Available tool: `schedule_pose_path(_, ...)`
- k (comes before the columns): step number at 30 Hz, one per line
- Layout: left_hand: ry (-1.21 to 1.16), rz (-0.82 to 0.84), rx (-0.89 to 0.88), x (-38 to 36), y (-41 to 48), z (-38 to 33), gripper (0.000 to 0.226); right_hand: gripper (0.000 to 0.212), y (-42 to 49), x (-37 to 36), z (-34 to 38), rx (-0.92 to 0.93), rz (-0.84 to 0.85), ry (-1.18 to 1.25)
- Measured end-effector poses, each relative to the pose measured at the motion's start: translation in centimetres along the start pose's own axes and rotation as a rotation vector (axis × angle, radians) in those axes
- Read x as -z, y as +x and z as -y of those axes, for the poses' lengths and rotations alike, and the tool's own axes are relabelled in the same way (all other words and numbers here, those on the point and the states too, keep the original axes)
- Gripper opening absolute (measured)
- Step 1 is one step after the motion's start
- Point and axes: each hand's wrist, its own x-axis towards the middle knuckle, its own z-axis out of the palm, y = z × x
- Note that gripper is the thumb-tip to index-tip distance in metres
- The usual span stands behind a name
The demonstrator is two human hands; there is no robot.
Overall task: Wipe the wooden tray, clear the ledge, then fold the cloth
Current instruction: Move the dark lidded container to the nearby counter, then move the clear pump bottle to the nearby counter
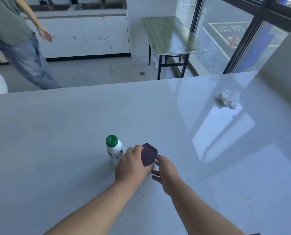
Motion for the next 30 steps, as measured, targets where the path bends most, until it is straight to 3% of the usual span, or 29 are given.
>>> schedule_pose_path(5, 0.181, -0.044, -0.184, -0.6, -0.1, -1.0, 0.082, 0.057, -0.6, 1.5, 0.0, 0.127, -0.076, -0.184)
schedule_pose_path(10, 0.243, 0.055, -0.413, -1.1, -0.3, -7.7, 0.094, 0.071, -3.7, 10.3, -0.2, 0.523, -0.475, -0.795)
schedule_pose_path(14, 0.254, 0.167, -0.55, -3.9, -2.1, -16.7, 0.1, 0.084, -8.6, 22.2, -1.4, 0.449, -0.699, -1.04)
schedule_pose_path(19, 0.273, 0.284, -0.807, -9.4, -8.8, -30.4, 0.103, 0.09, -17.8, 37.4, -7.0, 0.238, -0.936, -1.042)
schedule_pose_path(26, 0.258, 0.437, -1.174, -18.4, -26.3, -47.6, 0.101, 0.086, -31.6, 53.8, -20.5, -0.009, -1.219, -0.742)
schedule_pose_path(30, 0.254, 0.548, -1.311, -23.5, -37.8, -54.7, 0.099, 0.082, -37.6, 60.7, -30.0, -0.126, -1.294, -0.569)
